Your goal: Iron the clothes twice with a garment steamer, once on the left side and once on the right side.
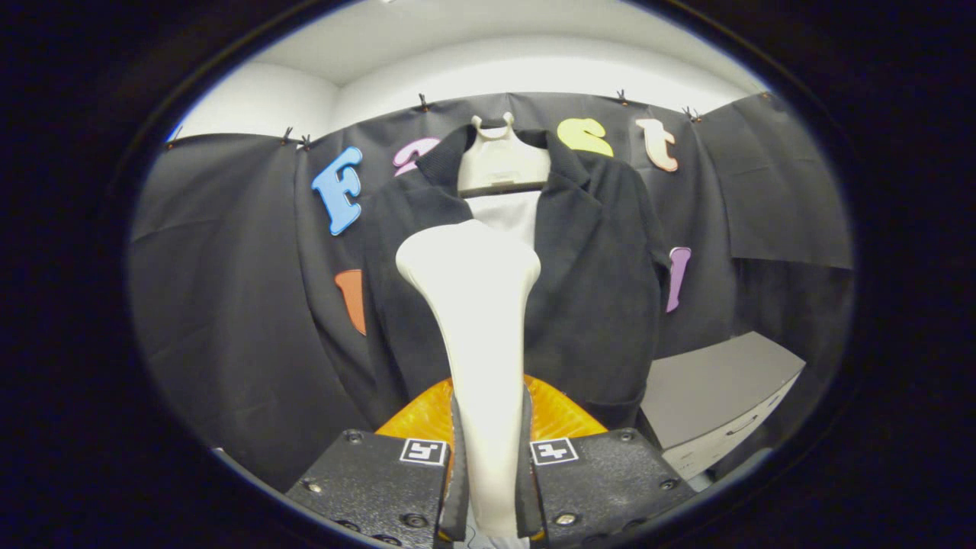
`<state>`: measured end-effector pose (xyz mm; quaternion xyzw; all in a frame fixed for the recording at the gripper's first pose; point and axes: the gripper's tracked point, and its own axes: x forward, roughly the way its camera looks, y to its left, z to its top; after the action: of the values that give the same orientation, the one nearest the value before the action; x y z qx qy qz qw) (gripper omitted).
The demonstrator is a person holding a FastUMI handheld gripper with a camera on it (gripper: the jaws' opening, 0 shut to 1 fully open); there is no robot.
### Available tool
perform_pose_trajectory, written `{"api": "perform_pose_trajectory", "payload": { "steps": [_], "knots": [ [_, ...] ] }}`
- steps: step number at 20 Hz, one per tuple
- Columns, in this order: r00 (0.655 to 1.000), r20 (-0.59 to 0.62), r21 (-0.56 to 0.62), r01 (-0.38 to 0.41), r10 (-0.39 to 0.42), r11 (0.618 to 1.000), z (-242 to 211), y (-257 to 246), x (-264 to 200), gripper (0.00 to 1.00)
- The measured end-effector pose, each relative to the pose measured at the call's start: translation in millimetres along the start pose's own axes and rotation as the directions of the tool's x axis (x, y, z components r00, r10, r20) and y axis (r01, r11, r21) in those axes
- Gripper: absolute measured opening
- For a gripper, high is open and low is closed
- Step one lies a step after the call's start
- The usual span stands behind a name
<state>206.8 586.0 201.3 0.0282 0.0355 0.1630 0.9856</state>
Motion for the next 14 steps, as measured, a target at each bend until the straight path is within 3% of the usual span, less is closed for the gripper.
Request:
{"api": "perform_pose_trajectory", "payload": {
  "steps": [8, 14],
  "knots": [
    [1.0, 0.013, -0.048, -0.01, 0.01, 0.999, 7.4, 73.8, 14.5, 0.27],
    [1.0, -0.014, -0.068, 0.009, -0.01, 0.998, 14.5, 91.9, 42.7, 0.27]
  ]
}}
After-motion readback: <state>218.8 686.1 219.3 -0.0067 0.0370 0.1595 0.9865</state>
